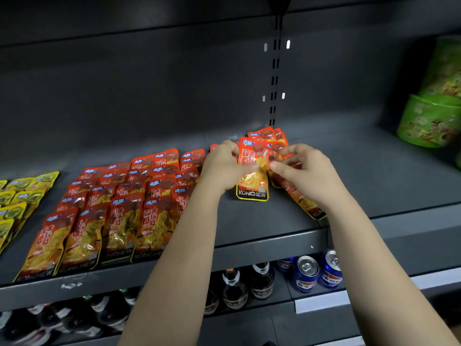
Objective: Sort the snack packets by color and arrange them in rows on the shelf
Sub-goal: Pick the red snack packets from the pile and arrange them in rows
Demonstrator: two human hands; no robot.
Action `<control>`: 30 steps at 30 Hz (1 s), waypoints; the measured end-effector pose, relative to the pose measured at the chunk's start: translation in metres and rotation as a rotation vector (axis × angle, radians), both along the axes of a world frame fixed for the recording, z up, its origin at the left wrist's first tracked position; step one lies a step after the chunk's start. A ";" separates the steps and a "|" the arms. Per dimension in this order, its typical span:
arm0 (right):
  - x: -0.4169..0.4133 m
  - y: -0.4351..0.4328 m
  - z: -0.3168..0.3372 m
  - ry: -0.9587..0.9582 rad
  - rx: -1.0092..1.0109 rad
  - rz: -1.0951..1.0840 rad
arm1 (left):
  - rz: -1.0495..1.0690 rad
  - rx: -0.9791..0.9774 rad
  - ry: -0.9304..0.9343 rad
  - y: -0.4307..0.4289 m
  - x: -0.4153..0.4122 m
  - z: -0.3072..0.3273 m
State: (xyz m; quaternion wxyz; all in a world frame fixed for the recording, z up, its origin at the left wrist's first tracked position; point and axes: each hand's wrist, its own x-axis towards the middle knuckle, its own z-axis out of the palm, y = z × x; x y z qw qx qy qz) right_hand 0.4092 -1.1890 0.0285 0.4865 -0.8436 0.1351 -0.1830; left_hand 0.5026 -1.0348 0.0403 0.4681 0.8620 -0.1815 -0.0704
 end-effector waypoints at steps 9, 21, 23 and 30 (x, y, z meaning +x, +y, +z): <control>-0.001 0.012 0.011 -0.173 0.545 0.236 | -0.281 -0.354 0.269 0.003 -0.014 0.016; -0.009 -0.013 0.004 -0.158 0.465 0.069 | 0.106 0.406 -0.129 0.012 0.029 0.002; -0.011 -0.015 0.003 -0.161 0.474 0.058 | 0.103 0.505 -0.106 0.005 0.028 0.004; -0.018 -0.021 0.002 -0.156 0.488 0.037 | 0.134 0.609 -0.045 -0.014 0.030 -0.002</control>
